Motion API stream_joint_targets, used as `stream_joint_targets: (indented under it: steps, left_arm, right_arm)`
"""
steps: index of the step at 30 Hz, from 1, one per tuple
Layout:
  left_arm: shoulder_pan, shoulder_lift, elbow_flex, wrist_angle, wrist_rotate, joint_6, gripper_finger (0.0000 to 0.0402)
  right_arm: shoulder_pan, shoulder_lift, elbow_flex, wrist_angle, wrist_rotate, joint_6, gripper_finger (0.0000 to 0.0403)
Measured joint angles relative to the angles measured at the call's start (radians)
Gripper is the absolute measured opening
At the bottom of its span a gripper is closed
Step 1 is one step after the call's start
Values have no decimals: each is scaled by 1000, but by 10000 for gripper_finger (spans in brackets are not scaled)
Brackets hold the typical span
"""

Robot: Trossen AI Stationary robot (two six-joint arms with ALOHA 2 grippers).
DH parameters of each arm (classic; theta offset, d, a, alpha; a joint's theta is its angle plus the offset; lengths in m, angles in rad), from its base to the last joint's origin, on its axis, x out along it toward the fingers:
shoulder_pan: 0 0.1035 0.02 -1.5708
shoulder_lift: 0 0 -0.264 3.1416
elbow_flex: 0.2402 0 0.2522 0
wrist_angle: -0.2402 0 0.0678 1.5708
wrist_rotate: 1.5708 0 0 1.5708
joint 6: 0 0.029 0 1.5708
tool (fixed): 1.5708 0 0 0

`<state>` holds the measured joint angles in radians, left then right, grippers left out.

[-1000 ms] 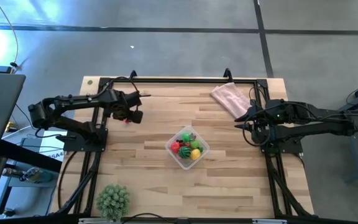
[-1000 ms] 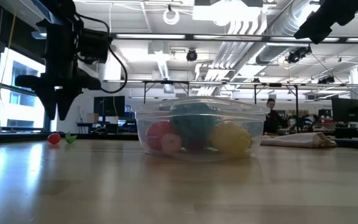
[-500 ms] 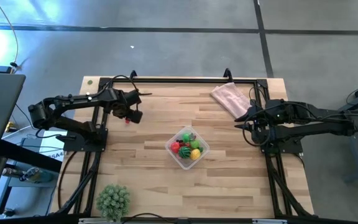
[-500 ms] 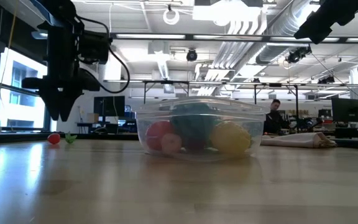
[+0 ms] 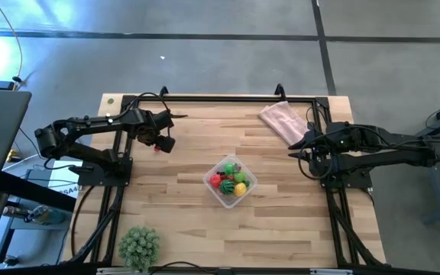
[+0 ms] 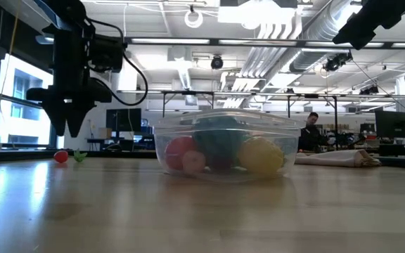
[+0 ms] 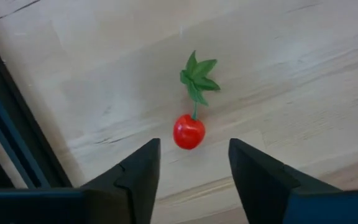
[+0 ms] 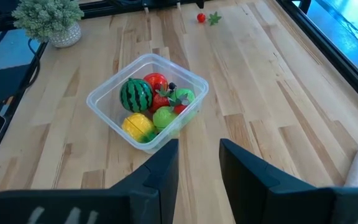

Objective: Pick and placing Produce into tupperware
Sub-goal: Put the red cherry into the transparent container

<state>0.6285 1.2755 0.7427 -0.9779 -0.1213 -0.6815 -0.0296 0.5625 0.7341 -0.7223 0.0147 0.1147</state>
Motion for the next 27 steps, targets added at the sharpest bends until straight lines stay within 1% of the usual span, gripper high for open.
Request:
stream_joint_targets:
  steps: [6, 12, 18, 22, 27]
  left_arm:
    - [0, 0, 0, -17, -13, 25, 222]
    - [0, 0, -19, 4, -13, 55, 244]
    - [0, 0, -110, 63, 12, 54, 239]
    - [0, 0, -133, 101, 14, 55, 231]
    - [1, 0, -161, 178, 19, 98, 224]
  right_arm:
    - [0, 0, 0, 0, 0, 0, 105]
    - [0, 0, 0, 0, 0, -1, 105]
    - [0, 0, 0, 0, 0, -1, 105]
    - [0, 0, 0, 0, 0, -1, 105]
    - [0, 0, 0, 0, 0, -1, 105]
